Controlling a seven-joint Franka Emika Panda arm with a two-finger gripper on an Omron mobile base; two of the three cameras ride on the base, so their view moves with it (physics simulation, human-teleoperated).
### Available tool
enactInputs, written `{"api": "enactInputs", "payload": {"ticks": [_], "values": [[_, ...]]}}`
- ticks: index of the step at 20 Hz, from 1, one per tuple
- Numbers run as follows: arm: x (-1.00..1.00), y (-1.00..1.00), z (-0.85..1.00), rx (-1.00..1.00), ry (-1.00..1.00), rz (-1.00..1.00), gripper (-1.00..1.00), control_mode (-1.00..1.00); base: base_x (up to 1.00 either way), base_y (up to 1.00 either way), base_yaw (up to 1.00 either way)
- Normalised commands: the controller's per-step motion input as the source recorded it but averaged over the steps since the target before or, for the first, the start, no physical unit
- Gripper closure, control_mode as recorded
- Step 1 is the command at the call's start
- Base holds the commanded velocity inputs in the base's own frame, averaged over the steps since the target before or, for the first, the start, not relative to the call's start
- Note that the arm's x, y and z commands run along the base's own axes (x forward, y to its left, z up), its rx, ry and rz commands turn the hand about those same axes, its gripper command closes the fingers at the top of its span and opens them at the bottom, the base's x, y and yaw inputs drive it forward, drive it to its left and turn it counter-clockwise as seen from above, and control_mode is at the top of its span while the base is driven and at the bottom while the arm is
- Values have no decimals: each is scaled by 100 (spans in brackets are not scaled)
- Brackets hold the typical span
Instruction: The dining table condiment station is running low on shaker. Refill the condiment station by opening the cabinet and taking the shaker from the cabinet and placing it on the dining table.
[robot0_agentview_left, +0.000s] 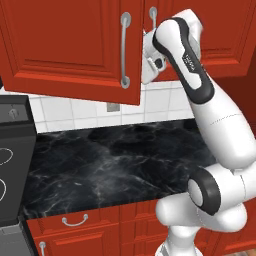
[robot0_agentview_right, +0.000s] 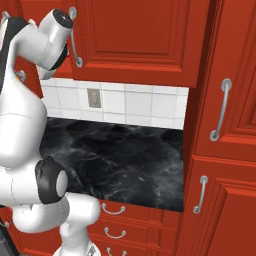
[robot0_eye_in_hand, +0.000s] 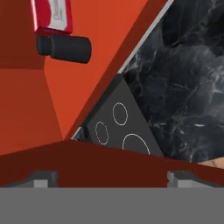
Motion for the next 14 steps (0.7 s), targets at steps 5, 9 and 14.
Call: {"api": "enactInputs", "payload": {"ticks": [5,9,14], "values": [[-55,53,0,0,9,26,-100,-100,0,0,0],[-99,53,-2,0,2,33,-100,-100,0,0,0],[-100,59,-17,0,-1,36,-100,-100,0,0,0]]}}
